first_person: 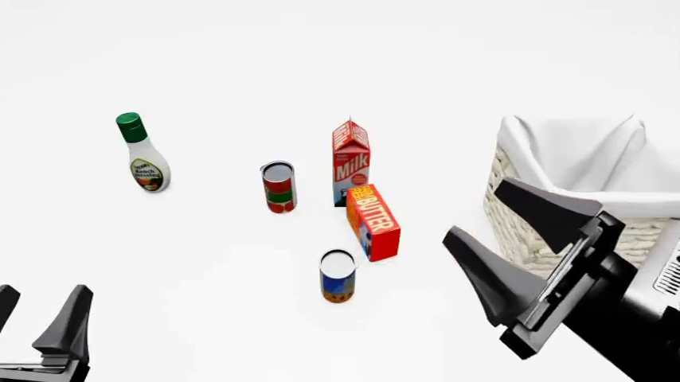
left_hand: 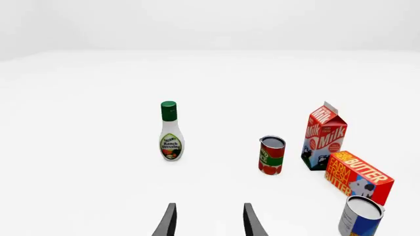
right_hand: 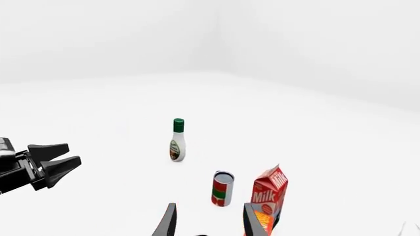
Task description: Pick the alphabet soup and place it in the basket.
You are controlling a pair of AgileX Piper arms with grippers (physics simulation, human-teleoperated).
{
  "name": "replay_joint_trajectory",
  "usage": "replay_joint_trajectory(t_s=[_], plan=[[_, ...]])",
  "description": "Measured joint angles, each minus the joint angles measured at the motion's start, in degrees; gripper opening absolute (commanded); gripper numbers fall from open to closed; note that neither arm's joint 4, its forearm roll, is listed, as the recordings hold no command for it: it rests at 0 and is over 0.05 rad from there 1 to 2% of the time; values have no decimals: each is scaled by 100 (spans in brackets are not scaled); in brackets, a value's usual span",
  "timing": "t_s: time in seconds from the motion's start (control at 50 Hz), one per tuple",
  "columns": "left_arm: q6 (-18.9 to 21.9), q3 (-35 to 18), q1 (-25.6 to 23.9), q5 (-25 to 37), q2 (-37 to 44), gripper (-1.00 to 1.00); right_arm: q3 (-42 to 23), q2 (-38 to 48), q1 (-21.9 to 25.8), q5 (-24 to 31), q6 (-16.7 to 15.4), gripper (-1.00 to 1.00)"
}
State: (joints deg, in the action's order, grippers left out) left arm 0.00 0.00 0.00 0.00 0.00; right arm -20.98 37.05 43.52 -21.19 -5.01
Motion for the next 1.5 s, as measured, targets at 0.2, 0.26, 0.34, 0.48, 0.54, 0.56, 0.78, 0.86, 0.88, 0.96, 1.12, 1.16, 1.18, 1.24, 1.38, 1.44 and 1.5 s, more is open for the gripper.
replay_joint_trajectory(t_s=[0.2, 0.26, 0.34, 0.48, 0.54, 0.56, 0.78, 0.86, 0.88, 0.96, 1.12, 1.16, 1.18, 1.24, 1.38, 1.44, 1.5], plan=[[0, 0, 0, 0, 0, 100, 38, 556, 67, -455, 51, 100], [0, 0, 0, 0, 0, 100, 41, 731, 87, -585, 67, 100], [0, 0, 0, 0, 0, 100, 42, 962, 116, -747, 84, 100], [0, 0, 0, 0, 0, 100, 38, 1351, 157, -1015, 108, 100], [0, 0, 0, 0, 0, 100, 39, 1510, 168, -1126, 119, 100], [0, 0, 0, 0, 0, 100, 39, 1557, 171, -1159, 122, 100], [0, 0, 0, 0, 0, 100, 41, 2074, 200, -1522, 171, 100], [0, 0, 0, 0, 0, 100, 48, 2245, 186, -1650, 193, 100], [0, 0, 0, 0, 0, 100, 49, 2287, 181, -1681, 198, 100], [0, 0, 0, 0, 0, 100, 52, 2447, 149, -1795, 218, 100], [0, 0, 0, 0, 0, 100, 40, 2746, 60, -1994, 251, 100], [0, 0, 0, 0, 0, 100, 30, 2817, 40, -2036, 259, 100], [0, 0, 0, 0, 0, 100, 24, 2853, 31, -2057, 262, 100], [0, 0, 0, 0, 0, 100, 5, 2960, 7, -2116, 272, 100], [0, 0, 0, 0, 0, 100, -53, 3226, -48, -2252, 296, 100], [0, 0, 0, 0, 0, 100, -82, 3343, -67, -2308, 307, 100], [0, 0, 0, 0, 0, 100, -111, 3464, -84, -2364, 318, 100]])
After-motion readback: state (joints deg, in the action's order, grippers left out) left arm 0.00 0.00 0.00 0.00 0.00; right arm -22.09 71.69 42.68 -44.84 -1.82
